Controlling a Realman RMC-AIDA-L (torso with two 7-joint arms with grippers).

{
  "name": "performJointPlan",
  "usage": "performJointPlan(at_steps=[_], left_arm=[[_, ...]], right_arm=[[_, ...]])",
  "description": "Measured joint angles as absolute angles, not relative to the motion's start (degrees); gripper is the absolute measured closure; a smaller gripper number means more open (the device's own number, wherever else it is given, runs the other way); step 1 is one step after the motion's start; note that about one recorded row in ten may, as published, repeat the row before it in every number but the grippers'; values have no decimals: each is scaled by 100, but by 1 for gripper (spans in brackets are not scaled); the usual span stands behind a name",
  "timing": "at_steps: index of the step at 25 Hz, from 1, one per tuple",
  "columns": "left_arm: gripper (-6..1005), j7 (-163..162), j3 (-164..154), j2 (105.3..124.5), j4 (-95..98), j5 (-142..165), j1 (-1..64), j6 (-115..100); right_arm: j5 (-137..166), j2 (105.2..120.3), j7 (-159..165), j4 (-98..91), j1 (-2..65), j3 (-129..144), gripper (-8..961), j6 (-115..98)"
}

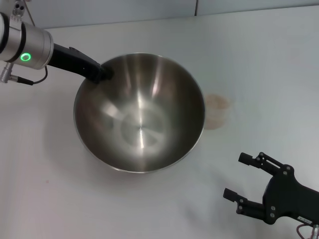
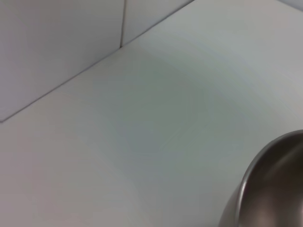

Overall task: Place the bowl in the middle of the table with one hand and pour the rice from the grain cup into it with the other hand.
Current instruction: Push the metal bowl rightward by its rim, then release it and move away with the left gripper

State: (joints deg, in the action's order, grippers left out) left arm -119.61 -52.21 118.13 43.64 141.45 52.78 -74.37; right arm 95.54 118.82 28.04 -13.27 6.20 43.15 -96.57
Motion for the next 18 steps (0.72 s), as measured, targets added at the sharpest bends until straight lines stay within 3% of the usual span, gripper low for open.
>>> performJointPlan(at_steps=[10,18], left_arm=[[971,-11956,-5365,11826,4077,14304,5244,-6741],[888,-11796,-5376,11864,4643,14134,5060,-6954]], right_arm=[[9563,11882,2804,-1327,627,4324,151,-9658],[9563,11882,2813,-1314,658,4322,153,-9607]])
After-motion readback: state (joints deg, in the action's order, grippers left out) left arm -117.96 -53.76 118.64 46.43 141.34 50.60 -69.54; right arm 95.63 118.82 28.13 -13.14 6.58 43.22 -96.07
